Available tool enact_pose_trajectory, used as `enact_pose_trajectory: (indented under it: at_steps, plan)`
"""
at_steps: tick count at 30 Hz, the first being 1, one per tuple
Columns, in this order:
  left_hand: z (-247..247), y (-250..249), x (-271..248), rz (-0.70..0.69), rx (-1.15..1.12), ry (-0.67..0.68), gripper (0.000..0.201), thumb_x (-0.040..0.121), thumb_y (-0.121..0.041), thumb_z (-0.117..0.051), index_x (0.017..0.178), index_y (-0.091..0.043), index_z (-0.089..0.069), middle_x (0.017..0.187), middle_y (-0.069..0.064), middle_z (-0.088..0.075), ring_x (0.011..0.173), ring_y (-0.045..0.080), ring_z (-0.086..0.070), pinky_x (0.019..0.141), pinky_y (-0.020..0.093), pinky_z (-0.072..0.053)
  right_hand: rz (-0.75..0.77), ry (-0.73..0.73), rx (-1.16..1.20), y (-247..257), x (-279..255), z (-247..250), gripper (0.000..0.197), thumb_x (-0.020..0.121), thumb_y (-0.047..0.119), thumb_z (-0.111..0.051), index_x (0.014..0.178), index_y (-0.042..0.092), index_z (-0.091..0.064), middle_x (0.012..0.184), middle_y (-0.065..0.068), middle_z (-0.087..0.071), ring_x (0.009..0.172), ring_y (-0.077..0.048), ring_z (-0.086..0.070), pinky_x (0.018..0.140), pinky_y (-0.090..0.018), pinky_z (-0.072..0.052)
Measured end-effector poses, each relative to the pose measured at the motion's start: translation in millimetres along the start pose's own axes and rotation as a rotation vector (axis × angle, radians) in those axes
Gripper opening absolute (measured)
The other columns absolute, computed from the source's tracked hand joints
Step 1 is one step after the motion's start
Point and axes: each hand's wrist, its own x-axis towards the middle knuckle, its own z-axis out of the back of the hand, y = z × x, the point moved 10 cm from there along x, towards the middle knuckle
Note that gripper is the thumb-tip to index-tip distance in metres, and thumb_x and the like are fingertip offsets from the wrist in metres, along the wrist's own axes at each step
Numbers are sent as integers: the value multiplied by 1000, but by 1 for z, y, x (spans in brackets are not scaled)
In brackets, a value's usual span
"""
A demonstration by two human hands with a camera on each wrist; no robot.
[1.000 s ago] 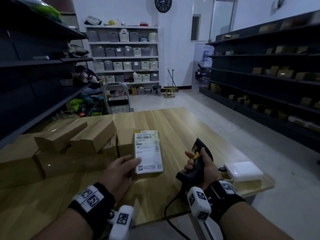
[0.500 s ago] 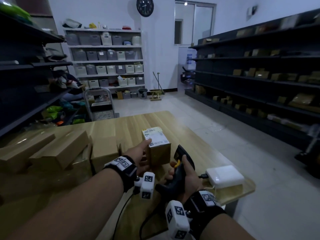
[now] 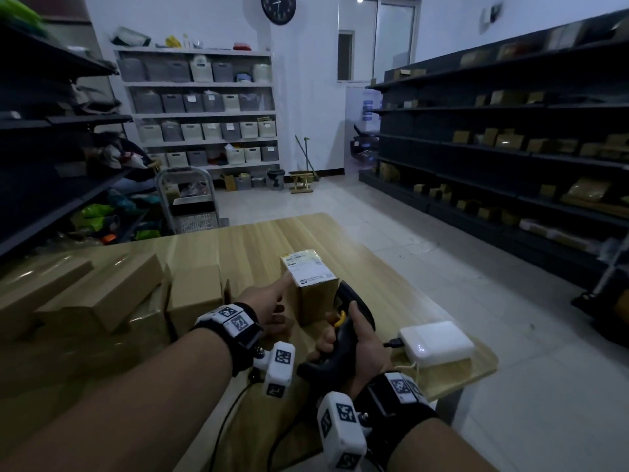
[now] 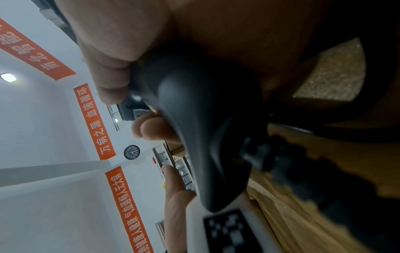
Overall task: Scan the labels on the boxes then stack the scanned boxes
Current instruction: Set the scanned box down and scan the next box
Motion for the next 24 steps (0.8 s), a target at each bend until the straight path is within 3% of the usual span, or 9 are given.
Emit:
enact_pose_trajectory:
  at_steps: [3, 7, 10, 12, 18, 21, 24]
  plan:
    - [9, -4, -18, -23, -39, 4, 57, 96, -47, -84, 121, 1, -69, 115, 19, -71, 99, 35, -70, 85, 51, -68, 10, 4, 41, 2, -6, -7, 49, 96, 57, -61, 81, 10, -58, 67, -5, -39, 51, -21, -41, 57, -33, -42]
    - [31, -19, -45, -161, 15, -15, 31, 100, -29, -83, 110, -4, -68, 103, 15, -68, 88, 27, -67, 69, 40, -63, 36, 11, 25, 5, -3, -5, 46, 87, 55, -67, 94, 11, -57, 69, -4, -39, 52, -20, -39, 56, -34, -42]
    - [59, -35, -69, -279, 185, -107, 29, 96, -31, -87, 108, -8, -72, 103, 14, -73, 85, 24, -71, 80, 44, -68, 48, -1, 24, 6, 0, 0, 47, 87, 55, -68, 100, 11, -57, 68, -3, -41, 53, -19, -40, 60, -36, -43]
    - [78, -47, -89, -342, 253, -159, 30, 94, -34, -89, 109, -14, -73, 106, 9, -75, 82, 22, -72, 76, 42, -66, 54, -4, 14, 7, 0, 1, 48, 86, 55, -69, 101, 12, -56, 67, -3, -41, 52, -19, -41, 60, -35, -42]
    - [130, -80, -138, -531, 396, -357, 36, 96, -33, -86, 124, -25, -66, 113, -5, -69, 99, 11, -66, 91, 36, -60, 78, 17, -19, 7, -4, -6, 48, 80, 54, -71, 98, 12, -56, 66, -2, -39, 54, -17, -37, 66, -35, -34]
    - [170, -96, -151, -609, 484, -580, 45, 91, -39, -88, 128, -33, -62, 121, -6, -65, 113, 19, -65, 99, 44, -61, 85, 4, -29, 7, -4, -5, 46, 84, 53, -67, 99, 11, -57, 66, -1, -40, 54, -17, -38, 67, -35, -34]
    - [208, -105, -155, -493, 728, -788, 63, 88, -49, -84, 143, -34, -57, 147, 1, -55, 141, 30, -49, 120, 57, -44, 74, 1, -52, 6, -1, 0, 46, 86, 55, -68, 100, 13, -57, 67, 0, -41, 53, -17, -41, 66, -36, -37]
